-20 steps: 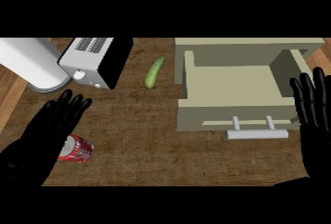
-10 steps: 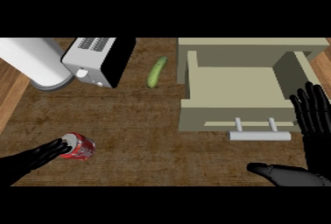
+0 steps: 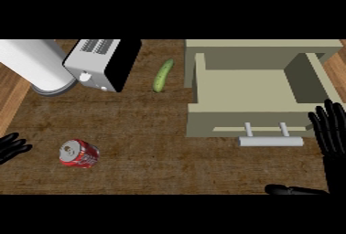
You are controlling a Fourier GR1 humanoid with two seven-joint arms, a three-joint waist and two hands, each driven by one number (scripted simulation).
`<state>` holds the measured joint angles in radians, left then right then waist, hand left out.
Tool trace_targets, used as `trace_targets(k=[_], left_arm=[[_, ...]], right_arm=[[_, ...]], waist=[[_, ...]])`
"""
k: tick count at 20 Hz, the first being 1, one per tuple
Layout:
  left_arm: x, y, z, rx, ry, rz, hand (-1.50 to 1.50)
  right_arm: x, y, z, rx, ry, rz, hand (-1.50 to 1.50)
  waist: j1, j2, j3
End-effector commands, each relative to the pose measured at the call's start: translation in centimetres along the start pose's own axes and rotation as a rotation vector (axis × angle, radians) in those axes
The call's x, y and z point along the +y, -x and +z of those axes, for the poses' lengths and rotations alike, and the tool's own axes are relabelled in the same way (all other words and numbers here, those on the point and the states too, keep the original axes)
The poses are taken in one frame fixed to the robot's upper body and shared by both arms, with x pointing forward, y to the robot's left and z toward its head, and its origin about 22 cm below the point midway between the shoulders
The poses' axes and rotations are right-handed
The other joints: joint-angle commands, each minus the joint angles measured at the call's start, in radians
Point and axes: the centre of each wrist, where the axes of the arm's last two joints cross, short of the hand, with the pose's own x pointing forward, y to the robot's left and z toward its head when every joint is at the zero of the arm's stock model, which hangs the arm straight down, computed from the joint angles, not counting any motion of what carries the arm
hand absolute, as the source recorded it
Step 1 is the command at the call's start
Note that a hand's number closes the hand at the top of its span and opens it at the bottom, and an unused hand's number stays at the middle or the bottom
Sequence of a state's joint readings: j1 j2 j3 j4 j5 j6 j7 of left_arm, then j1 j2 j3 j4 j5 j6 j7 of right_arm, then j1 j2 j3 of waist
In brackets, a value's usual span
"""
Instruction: Pick up the can, place it into the drawer and close the drawer
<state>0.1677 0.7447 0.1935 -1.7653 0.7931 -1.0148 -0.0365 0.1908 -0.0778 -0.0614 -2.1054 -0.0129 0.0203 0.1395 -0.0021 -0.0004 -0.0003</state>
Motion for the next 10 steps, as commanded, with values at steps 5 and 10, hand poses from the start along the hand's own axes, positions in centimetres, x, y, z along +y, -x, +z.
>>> trace_targets(k=[5, 10], left_arm=[[1.0, 0.3, -0.3, 0.025, 0.021, 0.020, -1.50], [1.9, 3.6, -0.4, 0.022, 0.016, 0.020, -1.50]], right_arm=[[-2.0, 1.6, 1.4, 0.021, 0.001, 0.012, -1.50], [-3.1, 1.0, 1.5, -0.004, 0.009, 0.019, -1.50]], waist=[[0.000, 0.000, 0.001], [-0.003, 0.000, 0.000]])
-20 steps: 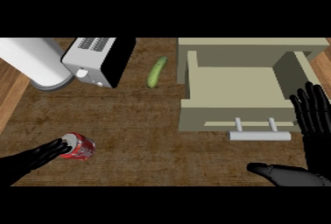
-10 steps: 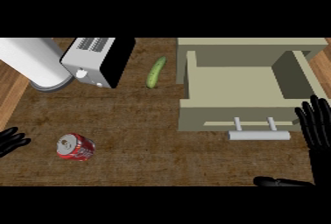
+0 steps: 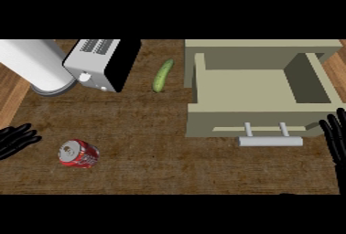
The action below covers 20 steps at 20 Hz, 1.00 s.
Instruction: Pick up the can, place it into the drawer and close the drawer
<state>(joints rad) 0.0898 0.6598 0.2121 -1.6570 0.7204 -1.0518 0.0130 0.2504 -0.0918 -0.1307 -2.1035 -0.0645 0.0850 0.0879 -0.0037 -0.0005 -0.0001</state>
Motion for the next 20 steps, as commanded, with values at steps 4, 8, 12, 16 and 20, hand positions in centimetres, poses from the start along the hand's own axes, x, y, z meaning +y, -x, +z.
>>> trace_targets(k=[4, 8, 12, 16, 20], left_arm=[[0.0, 2.7, -1.2, 0.002, 0.070, 0.010, -1.50], [-0.1, 4.0, -2.6, 0.008, 0.055, 0.018, -1.50], [0.8, 6.1, -2.6, 0.032, 0.049, 0.028, -1.50], [0.4, 6.1, -1.6, 0.039, 0.010, -0.002, -1.50], [1.0, 8.1, -2.9, 0.059, 0.008, 0.016, -1.50]], right_arm=[[0.8, -0.3, -0.7, 0.008, -0.001, -0.007, -1.50], [-0.8, 0.5, 0.7, -0.003, 0.013, 0.029, -1.50], [0.0, -0.5, -0.3, 0.001, 0.013, 0.011, -1.50], [-1.8, 1.9, 0.4, 0.005, -0.005, 0.010, -1.50], [-1.0, 0.1, -0.7, 0.013, -0.010, 0.010, -1.50]], waist=[[0.002, 0.000, 0.000], [0.000, 0.000, 0.000], [-0.001, 0.001, -0.001], [0.001, 0.000, 0.000], [-0.001, 0.002, -0.001]])
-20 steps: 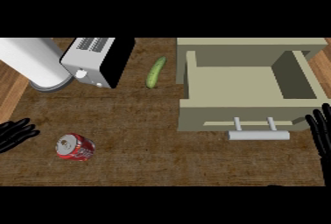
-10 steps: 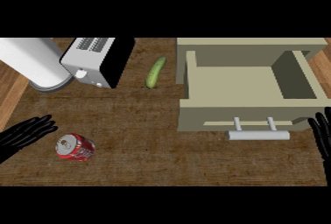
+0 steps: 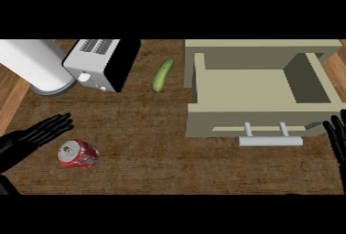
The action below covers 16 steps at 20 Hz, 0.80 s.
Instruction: Pick up the can, place it into the drawer and close the drawer
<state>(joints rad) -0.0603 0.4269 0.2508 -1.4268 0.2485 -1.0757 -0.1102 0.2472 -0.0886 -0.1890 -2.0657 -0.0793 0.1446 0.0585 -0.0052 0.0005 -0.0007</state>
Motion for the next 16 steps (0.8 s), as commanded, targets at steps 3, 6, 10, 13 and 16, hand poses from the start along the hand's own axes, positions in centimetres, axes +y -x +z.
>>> trace_targets(k=[3, 6, 10, 13, 16], left_arm=[[1.6, 2.3, 1.2, -0.037, 0.063, 0.048, -1.50], [1.5, 2.7, -0.4, -0.050, 0.036, 0.012, -1.50], [2.4, 4.0, 1.2, -0.012, 0.024, 0.031, -1.50], [0.3, 4.9, -0.4, -0.020, 0.034, -0.004, -1.50], [0.7, 6.1, 0.3, -0.014, 0.034, 0.013, -1.50]], right_arm=[[0.0, 1.3, 1.6, 0.000, 0.003, -0.006, -1.50], [-0.5, 1.3, 1.0, -0.014, -0.006, -0.005, -1.50], [-0.2, 1.0, -0.1, -0.003, -0.023, -0.002, -1.50], [0.8, -0.7, 1.3, -0.012, -0.023, -0.008, -1.50], [1.2, 0.8, 0.1, -0.026, -0.023, -0.027, -1.50]], waist=[[-0.008, 0.002, -0.001], [-0.006, 0.001, -0.001], [-0.012, 0.005, -0.003], [-0.010, 0.000, -0.002], [-0.008, 0.003, -0.002]])
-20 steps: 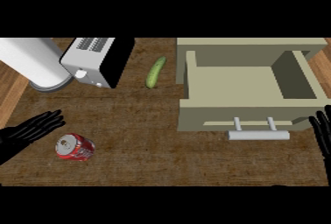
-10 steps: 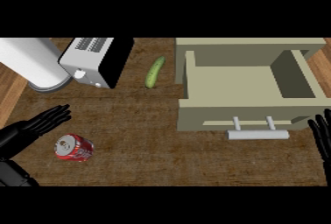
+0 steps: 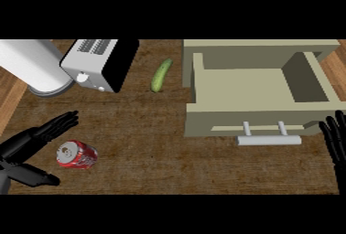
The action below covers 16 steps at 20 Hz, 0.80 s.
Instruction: Pick up the can, place it into the drawer and close the drawer
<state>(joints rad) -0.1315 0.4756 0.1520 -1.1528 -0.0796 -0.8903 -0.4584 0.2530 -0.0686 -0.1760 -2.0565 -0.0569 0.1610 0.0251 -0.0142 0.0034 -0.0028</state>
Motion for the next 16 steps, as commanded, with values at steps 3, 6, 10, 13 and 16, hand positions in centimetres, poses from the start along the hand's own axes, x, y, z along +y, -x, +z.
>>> trace_targets(k=[3, 6, 10, 13, 16], left_arm=[[-0.2, 2.0, -1.4, -0.097, 0.134, 0.070, -1.50], [-0.5, 3.1, -0.3, -0.076, 0.131, 0.077, -1.50], [0.1, 4.5, 1.6, -0.070, 0.089, 0.061, -1.50], [0.9, 4.5, 1.5, -0.060, 0.093, 0.090, -1.50], [1.5, 4.8, 1.0, -0.023, 0.083, 0.077, -1.50]], right_arm=[[-0.1, 0.5, -1.3, -0.001, 0.009, -0.001, -1.50], [-0.3, 0.0, -0.8, -0.001, 0.015, 0.002, -1.50], [-0.9, 0.1, -0.8, -0.024, 0.029, 0.007, -1.50], [0.6, -0.2, -0.4, -0.013, 0.009, 0.000, -1.50], [0.0, 0.1, -1.2, -0.014, 0.003, 0.002, -1.50]], waist=[[-0.004, 0.003, 0.000], [-0.001, 0.001, 0.000], [-0.005, 0.002, 0.000], [-0.008, 0.003, -0.001], [-0.009, 0.006, 0.000]])
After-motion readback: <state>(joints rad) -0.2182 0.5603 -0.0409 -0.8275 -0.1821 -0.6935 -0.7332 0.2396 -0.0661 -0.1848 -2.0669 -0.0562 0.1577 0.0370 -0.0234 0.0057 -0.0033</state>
